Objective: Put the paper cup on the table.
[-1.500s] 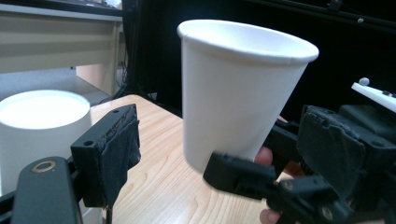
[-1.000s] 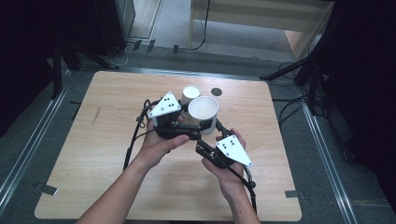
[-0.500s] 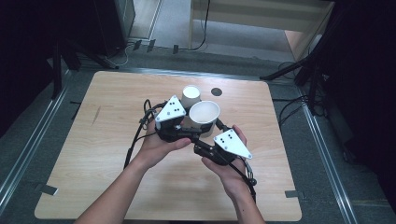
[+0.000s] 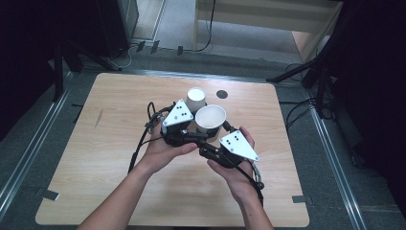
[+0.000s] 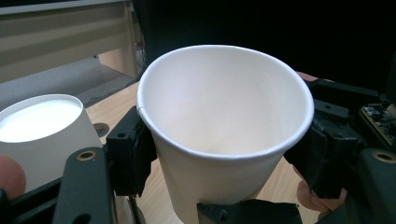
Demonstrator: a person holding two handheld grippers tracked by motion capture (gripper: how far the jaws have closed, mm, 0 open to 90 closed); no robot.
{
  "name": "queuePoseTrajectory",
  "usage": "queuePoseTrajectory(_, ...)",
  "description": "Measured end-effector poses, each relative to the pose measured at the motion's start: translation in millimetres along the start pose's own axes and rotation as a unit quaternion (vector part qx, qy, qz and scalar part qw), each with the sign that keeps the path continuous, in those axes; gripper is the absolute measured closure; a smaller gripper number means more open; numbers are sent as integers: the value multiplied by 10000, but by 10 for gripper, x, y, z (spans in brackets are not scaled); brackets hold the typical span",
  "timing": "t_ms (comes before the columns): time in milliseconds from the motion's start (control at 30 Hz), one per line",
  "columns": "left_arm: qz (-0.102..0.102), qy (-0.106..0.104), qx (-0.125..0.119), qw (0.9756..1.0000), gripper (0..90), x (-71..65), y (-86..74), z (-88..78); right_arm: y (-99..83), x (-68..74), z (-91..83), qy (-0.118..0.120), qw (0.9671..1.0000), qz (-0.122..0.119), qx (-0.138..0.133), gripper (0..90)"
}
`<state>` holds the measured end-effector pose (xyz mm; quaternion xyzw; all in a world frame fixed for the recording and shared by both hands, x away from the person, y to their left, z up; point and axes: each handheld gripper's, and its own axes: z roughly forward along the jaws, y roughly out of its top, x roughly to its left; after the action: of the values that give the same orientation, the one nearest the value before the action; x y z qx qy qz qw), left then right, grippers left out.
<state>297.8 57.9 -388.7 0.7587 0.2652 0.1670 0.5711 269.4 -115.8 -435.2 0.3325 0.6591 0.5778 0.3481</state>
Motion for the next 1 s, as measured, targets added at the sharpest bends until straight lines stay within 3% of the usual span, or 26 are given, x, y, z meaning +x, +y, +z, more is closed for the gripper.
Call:
queuePoseTrajectory(267, -94, -53, 5, 9999, 236, 22, -5, -12, -9, 10, -2, 49, 10000, -67, -49, 272)
queuePoseTrajectory(400, -262, -92, -148, 9995, 115, 60, 13, -54, -7, 0, 5, 22, 10000, 20, -57, 286)
queuePoseTrajectory(600, -382, -102, -366, 9985, 50, 134, 30, -177, -23, -71, 13, -62, 9999, 81, -20, 286)
queuePoseTrajectory(833, -422, 17, -481, 9979, 38, 197, -9, -300, -25, -145, 35, -135, 9997, 183, -13, 286)
queuePoseTrajectory(1000, -446, 231, -530, 9973, 32, 244, -45, -402, -32, -221, 56, -211, 9996, 204, -11, 287)
